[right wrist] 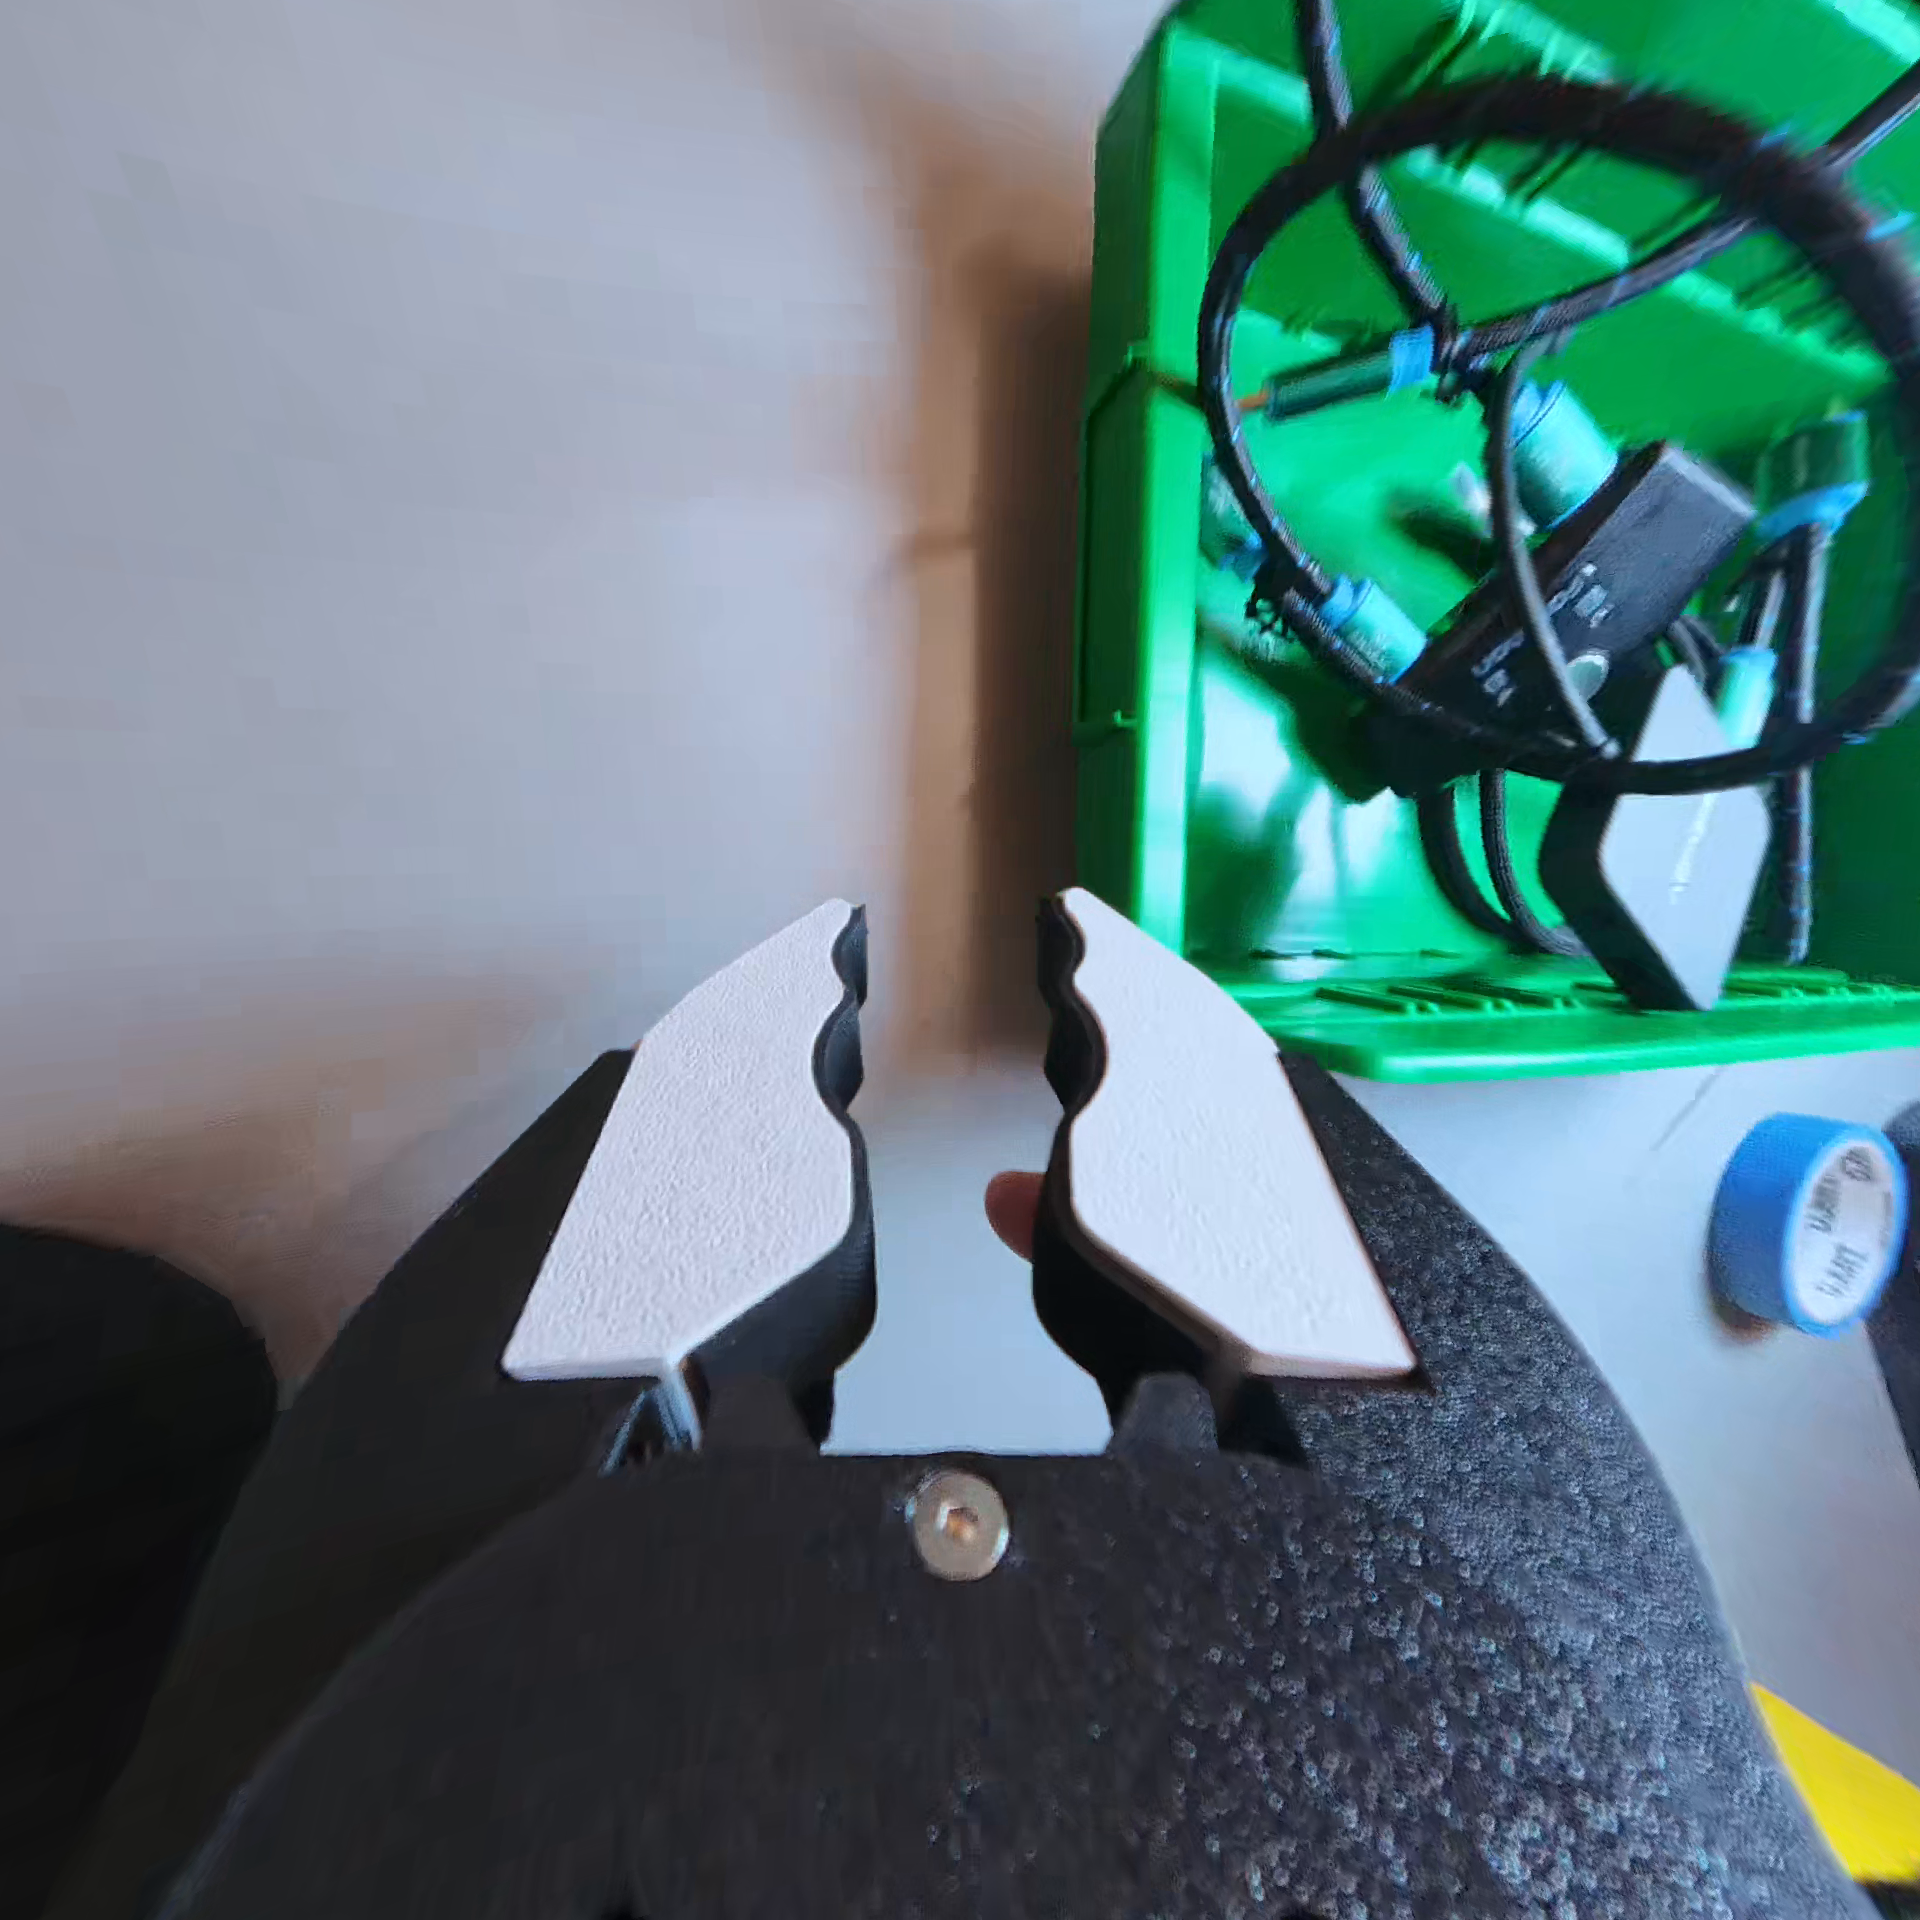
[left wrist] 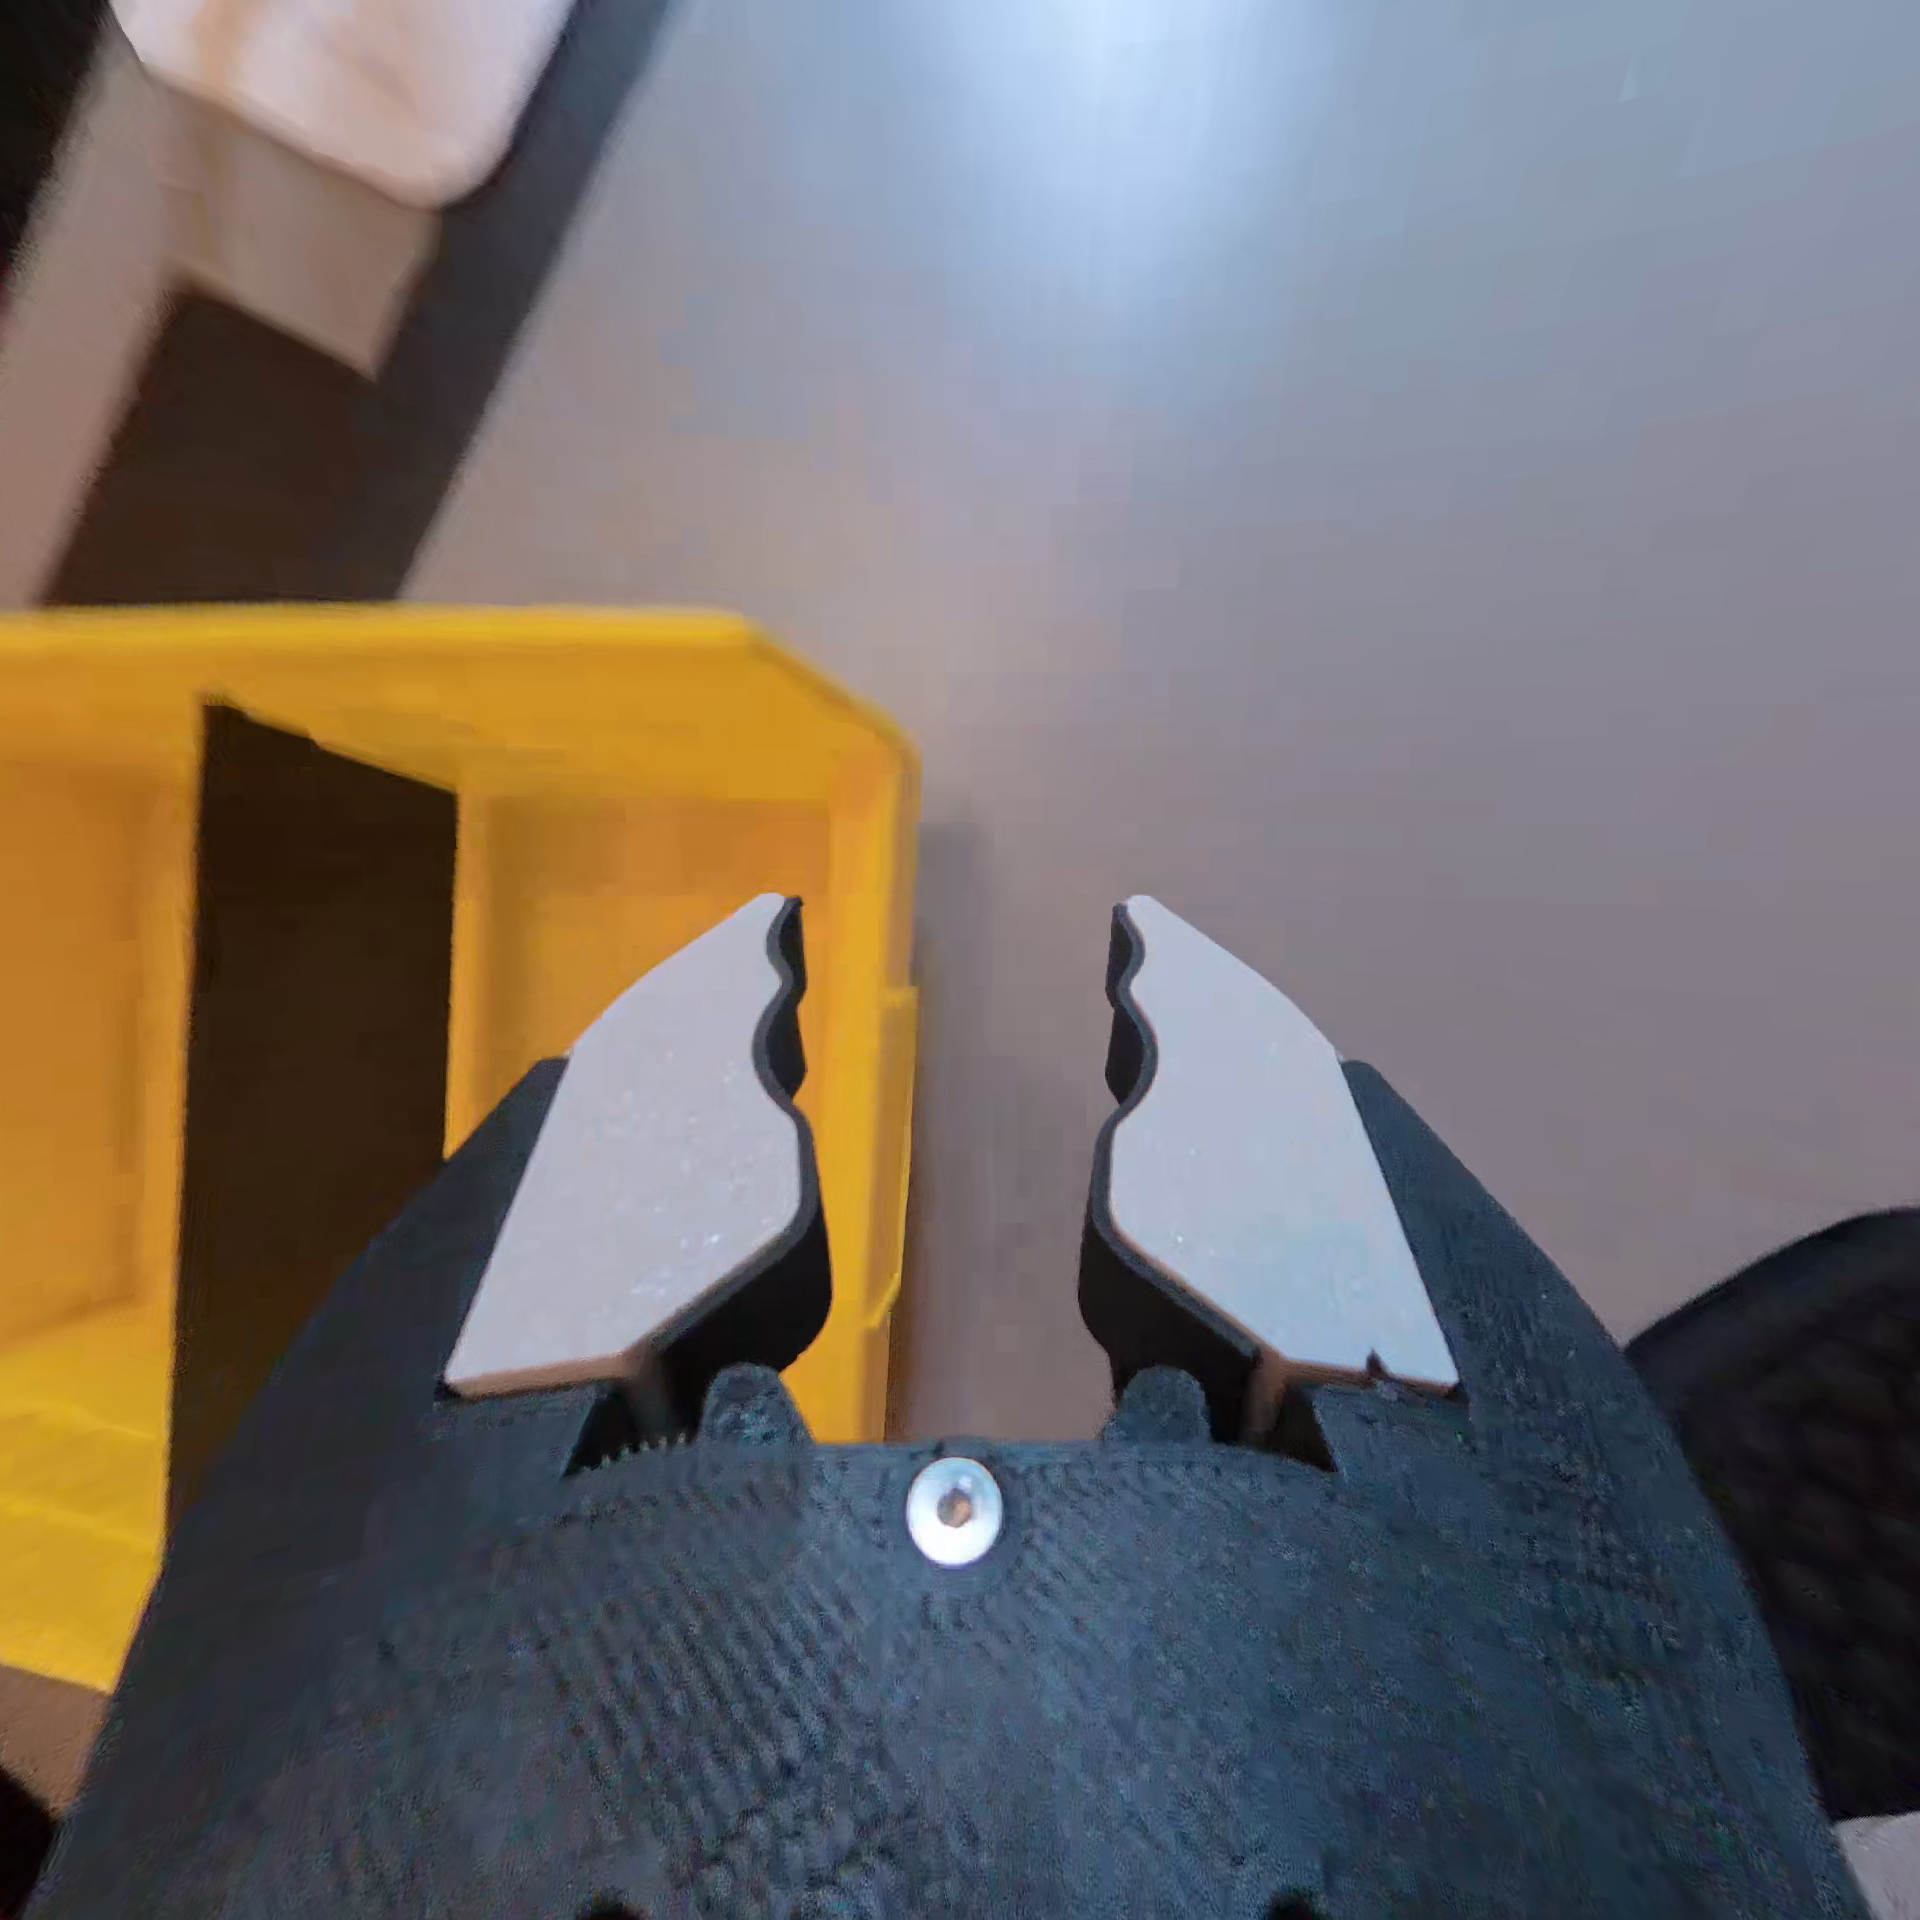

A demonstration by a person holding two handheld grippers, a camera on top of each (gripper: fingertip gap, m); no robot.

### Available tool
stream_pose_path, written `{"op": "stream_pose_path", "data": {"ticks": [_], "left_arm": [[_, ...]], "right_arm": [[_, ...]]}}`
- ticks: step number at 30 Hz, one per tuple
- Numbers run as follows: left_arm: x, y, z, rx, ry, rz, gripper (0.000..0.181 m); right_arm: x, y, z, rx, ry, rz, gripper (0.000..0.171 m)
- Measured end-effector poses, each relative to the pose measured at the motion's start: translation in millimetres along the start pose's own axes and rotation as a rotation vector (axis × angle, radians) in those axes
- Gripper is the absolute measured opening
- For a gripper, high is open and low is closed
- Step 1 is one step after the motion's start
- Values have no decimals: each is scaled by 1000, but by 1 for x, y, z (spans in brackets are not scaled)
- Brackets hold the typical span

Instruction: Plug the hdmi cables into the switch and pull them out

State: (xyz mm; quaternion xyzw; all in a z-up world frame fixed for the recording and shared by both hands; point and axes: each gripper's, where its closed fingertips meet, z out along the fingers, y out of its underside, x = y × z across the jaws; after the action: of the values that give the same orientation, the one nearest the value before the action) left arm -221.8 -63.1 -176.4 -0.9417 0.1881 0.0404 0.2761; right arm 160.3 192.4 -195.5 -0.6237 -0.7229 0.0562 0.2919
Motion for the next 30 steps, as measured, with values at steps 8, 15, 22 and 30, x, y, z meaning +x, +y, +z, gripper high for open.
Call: {"op": "stream_pose_path", "data": {"ticks": [8,15,22,30], "left_arm": [[-25,77,44,-314,-146,96,29],[6,40,59,-206,-101,285,28],[48,-12,79,-32,-93,577,30],[69,-68,69,204,-183,522,41]], "right_arm": [[33,-14,46,-248,192,-152,37],[48,-21,93,-393,184,-285,32],[8,-34,82,-303,187,-453,33],[-73,-38,46,-101,216,-602,31]]}}
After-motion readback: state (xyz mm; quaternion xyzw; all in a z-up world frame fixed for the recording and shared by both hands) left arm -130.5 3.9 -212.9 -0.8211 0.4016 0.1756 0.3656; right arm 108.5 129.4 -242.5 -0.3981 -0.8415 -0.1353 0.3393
